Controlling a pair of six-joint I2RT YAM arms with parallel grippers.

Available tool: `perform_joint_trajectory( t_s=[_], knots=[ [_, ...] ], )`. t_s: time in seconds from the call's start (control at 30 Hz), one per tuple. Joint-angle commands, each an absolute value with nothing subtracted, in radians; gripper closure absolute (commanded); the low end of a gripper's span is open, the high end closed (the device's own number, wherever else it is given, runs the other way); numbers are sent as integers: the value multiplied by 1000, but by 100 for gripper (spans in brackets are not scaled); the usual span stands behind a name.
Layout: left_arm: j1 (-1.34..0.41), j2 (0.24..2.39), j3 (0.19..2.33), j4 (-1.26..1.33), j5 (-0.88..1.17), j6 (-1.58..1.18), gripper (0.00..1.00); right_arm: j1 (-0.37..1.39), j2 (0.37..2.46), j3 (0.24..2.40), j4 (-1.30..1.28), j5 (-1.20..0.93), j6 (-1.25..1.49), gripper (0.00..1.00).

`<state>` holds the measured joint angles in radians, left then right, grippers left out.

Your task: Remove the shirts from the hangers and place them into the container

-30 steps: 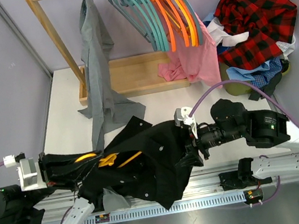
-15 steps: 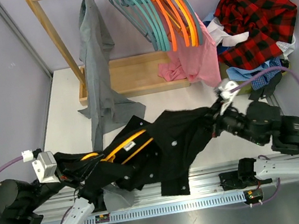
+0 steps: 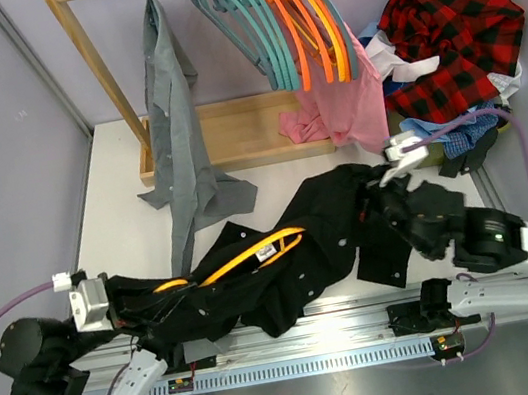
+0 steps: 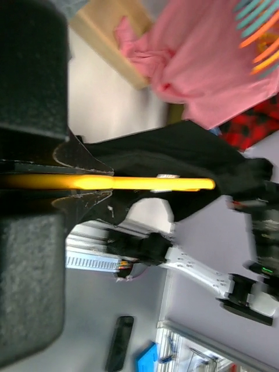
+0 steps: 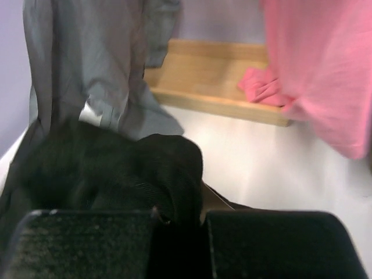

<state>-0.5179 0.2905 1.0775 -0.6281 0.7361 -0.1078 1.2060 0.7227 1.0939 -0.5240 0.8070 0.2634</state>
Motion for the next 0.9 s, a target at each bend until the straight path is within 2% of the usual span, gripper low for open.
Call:
perform_joint_trajectory(
  t_s=[0.0, 0.07, 0.33, 0.53, 0.67, 0.87],
  knots=[
    [-518, 204, 990, -225, 666, -290, 100, 1204, 811, 1040, -379, 691, 299, 100],
    [-518, 180, 934, -116, 577, -336, 100, 1206, 869, 1003, -338, 600, 304, 100],
    [-518, 181, 888, 35, 517, -409, 100, 1206, 994, 945, -194, 460, 331, 100],
    [-518, 78, 773, 175, 227, -439, 100, 1206, 1070, 917, -111, 325, 364, 100],
    [-518, 64, 698, 270, -28, -463, 100, 1206, 1175, 972, -135, 148, 367, 100],
    [-518, 109, 609, 371, -204, -437, 100, 1230, 1299, 1003, -129, 11, 368, 100]
  ],
)
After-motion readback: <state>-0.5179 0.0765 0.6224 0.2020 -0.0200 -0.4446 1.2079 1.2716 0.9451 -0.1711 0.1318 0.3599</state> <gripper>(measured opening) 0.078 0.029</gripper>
